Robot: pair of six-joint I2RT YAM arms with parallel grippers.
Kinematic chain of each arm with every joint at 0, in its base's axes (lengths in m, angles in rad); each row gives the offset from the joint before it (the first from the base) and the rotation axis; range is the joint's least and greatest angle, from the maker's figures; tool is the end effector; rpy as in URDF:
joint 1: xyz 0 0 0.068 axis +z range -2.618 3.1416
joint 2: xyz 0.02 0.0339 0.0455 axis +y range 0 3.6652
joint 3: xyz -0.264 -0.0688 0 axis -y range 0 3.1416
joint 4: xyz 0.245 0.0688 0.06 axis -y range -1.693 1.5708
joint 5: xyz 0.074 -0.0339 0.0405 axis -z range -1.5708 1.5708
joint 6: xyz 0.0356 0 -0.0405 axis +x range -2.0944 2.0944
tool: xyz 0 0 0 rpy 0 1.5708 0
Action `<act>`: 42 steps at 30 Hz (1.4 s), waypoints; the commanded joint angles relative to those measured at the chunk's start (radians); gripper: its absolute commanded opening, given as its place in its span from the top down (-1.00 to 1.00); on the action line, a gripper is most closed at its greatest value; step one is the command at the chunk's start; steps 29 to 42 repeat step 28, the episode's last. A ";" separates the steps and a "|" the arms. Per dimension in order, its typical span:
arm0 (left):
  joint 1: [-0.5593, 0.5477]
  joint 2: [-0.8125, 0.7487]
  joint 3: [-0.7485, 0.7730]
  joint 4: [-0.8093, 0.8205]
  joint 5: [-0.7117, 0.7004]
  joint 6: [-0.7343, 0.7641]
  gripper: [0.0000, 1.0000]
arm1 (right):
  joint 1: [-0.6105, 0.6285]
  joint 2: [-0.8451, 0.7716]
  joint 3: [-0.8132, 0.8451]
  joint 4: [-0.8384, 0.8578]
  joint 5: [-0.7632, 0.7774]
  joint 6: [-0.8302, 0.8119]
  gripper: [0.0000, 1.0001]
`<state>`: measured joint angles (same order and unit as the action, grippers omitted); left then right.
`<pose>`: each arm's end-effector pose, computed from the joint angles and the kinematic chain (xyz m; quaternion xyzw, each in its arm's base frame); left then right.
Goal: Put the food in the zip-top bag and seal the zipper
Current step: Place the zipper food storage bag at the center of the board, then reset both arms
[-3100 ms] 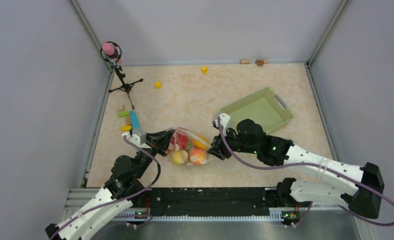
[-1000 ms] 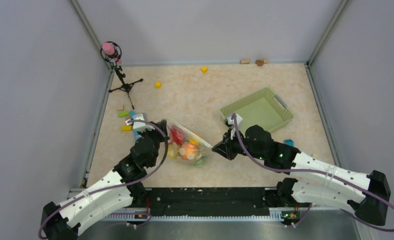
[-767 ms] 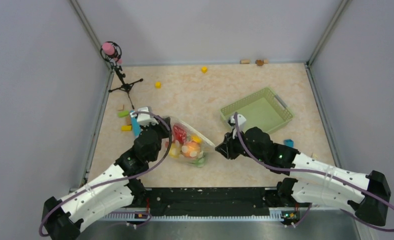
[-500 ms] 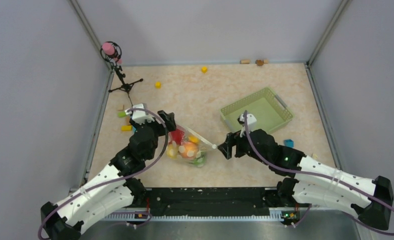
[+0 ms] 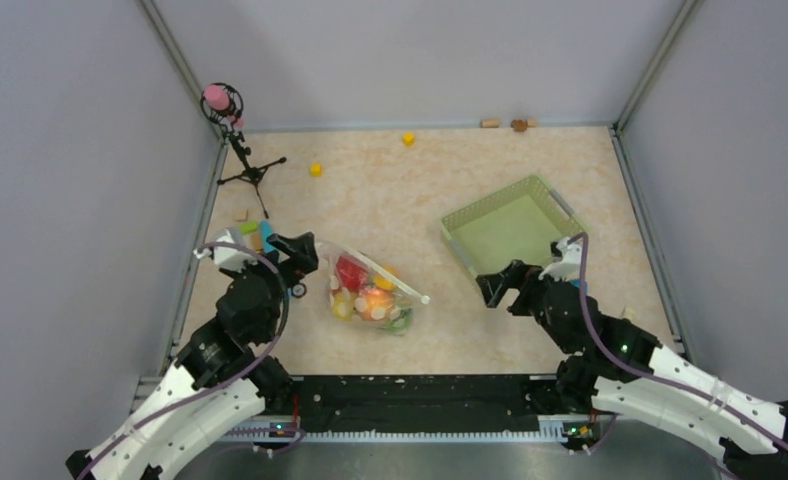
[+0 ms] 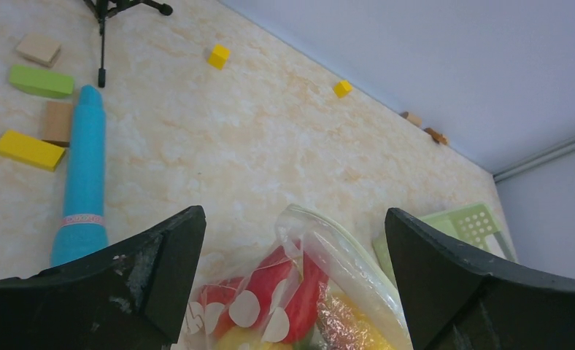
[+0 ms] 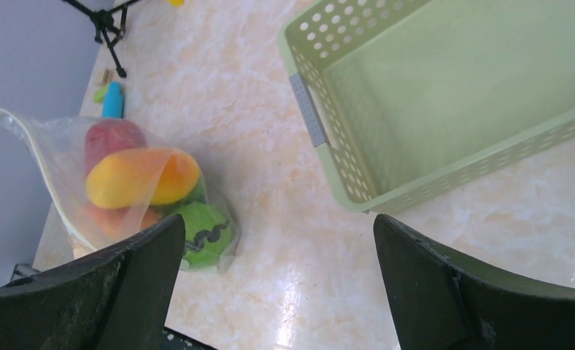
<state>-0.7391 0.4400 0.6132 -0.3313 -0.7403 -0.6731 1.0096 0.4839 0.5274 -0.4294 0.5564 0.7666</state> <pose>0.0983 -0.0571 0.3115 -0.2113 0.7166 -0.1832 0.6390 0.0825 0.0959 0.2677 0.0555 0.8104 0.2729 0.5155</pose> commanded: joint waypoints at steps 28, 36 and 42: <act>0.003 0.000 0.080 -0.425 -0.323 -0.331 -0.96 | -0.007 -0.275 0.064 -0.444 0.313 0.085 -0.98; 0.003 0.000 0.080 -0.425 -0.323 -0.331 -0.96 | -0.007 -0.275 0.064 -0.444 0.313 0.085 -0.98; 0.003 0.000 0.080 -0.425 -0.323 -0.331 -0.96 | -0.007 -0.275 0.064 -0.444 0.313 0.085 -0.98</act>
